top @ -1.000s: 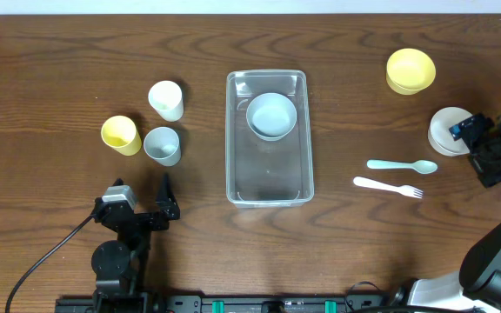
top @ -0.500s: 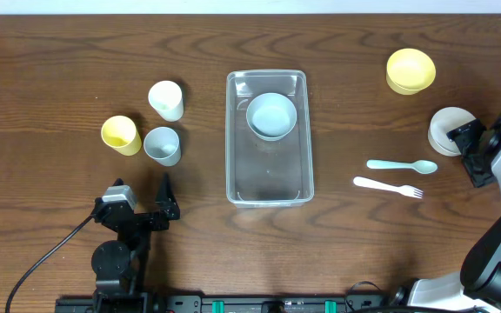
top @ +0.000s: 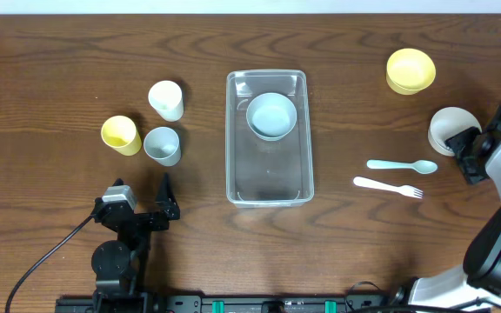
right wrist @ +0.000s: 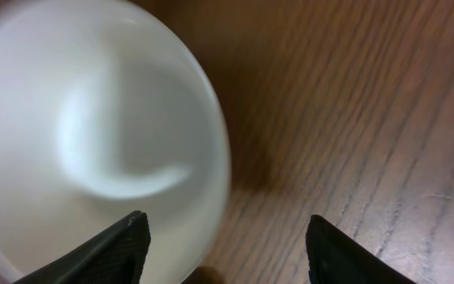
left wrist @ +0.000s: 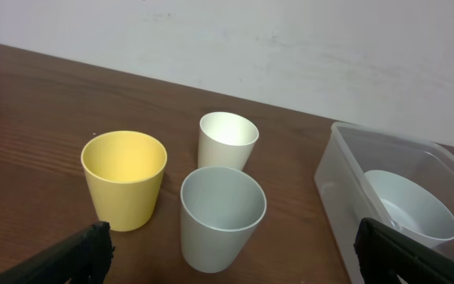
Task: Pack container
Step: 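Grip the white bowl rim with the right gripper and lift it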
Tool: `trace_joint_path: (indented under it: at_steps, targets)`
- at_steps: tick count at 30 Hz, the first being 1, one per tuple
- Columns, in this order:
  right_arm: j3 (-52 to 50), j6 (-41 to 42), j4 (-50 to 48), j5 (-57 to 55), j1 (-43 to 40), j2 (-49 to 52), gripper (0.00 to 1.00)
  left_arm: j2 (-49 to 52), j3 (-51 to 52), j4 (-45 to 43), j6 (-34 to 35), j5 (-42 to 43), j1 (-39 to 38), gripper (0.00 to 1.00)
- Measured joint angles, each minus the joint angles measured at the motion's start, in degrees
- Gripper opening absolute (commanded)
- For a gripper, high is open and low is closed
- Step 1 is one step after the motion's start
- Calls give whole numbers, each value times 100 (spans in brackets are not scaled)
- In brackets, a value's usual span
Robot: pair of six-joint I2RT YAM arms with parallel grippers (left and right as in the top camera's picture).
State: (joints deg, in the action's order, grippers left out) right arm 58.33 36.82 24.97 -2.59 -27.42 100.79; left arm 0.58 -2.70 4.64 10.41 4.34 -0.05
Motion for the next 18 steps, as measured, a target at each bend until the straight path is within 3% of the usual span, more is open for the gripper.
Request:
trace_joint_path:
  at_steps: [3,18]
  targets:
    - [0,-26,-35,17,0,304,55,0,0,0,0,-2,0,98]
    - [2,-177,-61,350,0,411,30,2,0,0,0,0,0,98]
